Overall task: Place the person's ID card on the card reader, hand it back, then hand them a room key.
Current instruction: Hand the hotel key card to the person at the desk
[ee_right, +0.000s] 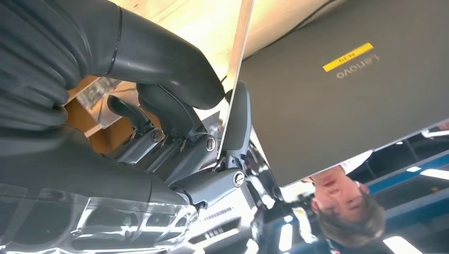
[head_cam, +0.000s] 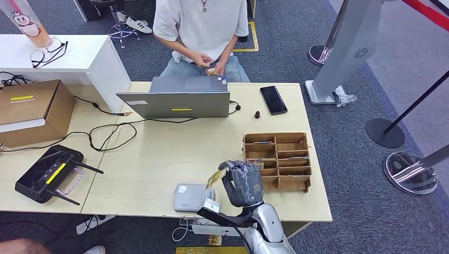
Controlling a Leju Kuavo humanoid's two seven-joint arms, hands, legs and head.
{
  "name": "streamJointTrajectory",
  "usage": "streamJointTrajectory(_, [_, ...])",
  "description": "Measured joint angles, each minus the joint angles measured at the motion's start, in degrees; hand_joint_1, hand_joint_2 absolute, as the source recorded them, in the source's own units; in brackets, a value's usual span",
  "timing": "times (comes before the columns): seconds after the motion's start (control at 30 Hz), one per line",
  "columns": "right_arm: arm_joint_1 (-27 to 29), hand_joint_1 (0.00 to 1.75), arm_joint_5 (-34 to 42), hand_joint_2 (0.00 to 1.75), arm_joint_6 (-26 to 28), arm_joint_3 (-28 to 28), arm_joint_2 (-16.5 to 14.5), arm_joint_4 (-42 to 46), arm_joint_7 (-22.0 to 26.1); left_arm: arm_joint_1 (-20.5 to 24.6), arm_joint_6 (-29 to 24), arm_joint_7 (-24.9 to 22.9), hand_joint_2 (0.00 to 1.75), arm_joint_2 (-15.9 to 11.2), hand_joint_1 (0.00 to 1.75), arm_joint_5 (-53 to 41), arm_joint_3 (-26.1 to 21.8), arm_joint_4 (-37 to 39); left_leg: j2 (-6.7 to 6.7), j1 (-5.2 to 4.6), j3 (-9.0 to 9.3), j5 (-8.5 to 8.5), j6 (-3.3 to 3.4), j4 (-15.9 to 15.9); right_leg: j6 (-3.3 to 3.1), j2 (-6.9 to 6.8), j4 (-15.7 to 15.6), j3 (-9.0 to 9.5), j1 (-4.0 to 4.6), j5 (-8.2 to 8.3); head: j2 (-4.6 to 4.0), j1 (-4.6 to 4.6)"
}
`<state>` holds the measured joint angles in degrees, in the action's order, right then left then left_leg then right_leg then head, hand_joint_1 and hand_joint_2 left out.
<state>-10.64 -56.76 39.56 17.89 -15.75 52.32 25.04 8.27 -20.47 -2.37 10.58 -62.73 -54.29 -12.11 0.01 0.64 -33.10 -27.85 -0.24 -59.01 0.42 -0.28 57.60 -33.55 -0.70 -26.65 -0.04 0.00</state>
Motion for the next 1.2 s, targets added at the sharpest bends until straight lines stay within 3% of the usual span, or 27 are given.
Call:
streamJointTrajectory(0.13, [-2.70,1.75,3.63,1.75,-0.01,3.10,0.00,-0.26,-2.21,-0.01,0.07,0.16,0.00,0.00,0.00,0.00,0.00,0.00,0.01,0.00,0.02,0.01,0.00,0.00,-0.03,0.01,0.00,-0.01,0.00,0.02,0.00,-0.02])
streamJointTrajectory(0.4, [-9.68,1.75,2.64,1.75,-0.02,8.76,0.02,1.53,-7.43,0.19,1.58,-0.51,0.00,-0.06,0.00,-0.07,0.00,0.00,0.02,0.00,0.05,0.04,-0.03,0.00,-0.06,0.02,0.01,-0.01,0.01,0.04,0.00,-0.03])
streamJointTrajectory(1.2, [-26.73,1.75,-6.35,1.75,-1.58,12.19,0.64,-4.15,-19.88,0.05,2.62,0.27,0.00,-0.28,0.00,-0.55,0.00,0.00,0.02,0.00,0.05,0.07,-0.01,0.00,-0.06,0.02,0.03,-0.01,0.00,0.05,0.00,-0.02])
